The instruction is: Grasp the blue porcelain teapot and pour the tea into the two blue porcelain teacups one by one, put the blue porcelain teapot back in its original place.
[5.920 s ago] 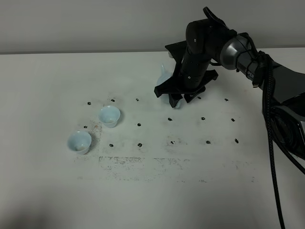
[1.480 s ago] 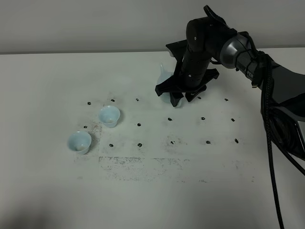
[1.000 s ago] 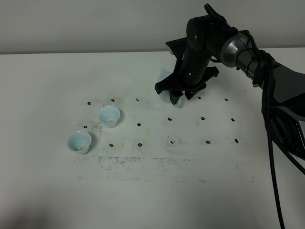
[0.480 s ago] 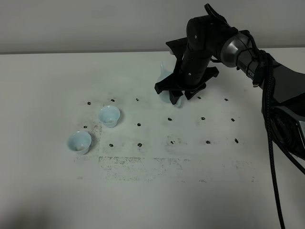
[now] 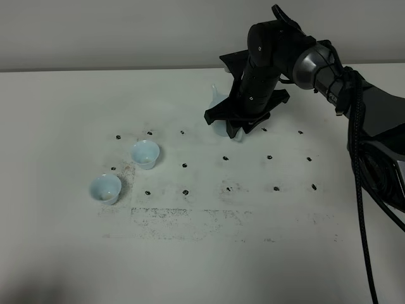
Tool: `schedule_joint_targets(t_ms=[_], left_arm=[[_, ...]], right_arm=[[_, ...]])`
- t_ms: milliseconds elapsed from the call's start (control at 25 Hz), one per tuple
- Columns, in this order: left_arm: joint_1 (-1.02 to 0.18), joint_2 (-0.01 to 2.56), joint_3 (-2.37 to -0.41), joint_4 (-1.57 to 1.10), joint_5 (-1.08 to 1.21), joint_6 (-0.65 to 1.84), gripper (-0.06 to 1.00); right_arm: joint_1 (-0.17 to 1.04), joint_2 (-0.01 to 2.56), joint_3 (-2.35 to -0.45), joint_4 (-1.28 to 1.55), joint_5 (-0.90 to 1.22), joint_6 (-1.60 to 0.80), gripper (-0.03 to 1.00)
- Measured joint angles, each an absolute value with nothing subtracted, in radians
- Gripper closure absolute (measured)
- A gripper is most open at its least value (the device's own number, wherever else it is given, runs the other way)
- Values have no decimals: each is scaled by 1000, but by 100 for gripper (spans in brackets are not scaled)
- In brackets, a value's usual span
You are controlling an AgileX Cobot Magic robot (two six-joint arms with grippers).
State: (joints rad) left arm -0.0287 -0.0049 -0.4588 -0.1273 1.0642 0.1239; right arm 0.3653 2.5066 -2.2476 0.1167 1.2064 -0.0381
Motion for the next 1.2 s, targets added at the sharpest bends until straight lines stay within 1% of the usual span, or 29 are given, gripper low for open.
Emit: schedule_joint_targets(t_ms=[320, 440, 1200], left_arm=[[-29, -5, -459, -127, 1064, 124, 31], [-29, -5, -459, -127, 1064, 124, 31], [-29, -5, -459, -127, 1064, 124, 31]], right_arm=[[365, 2507, -2248, 121, 1209, -39, 87], [365, 2505, -2249, 117, 1211, -39, 92], [385, 2488, -2249, 107, 1227, -88, 93]])
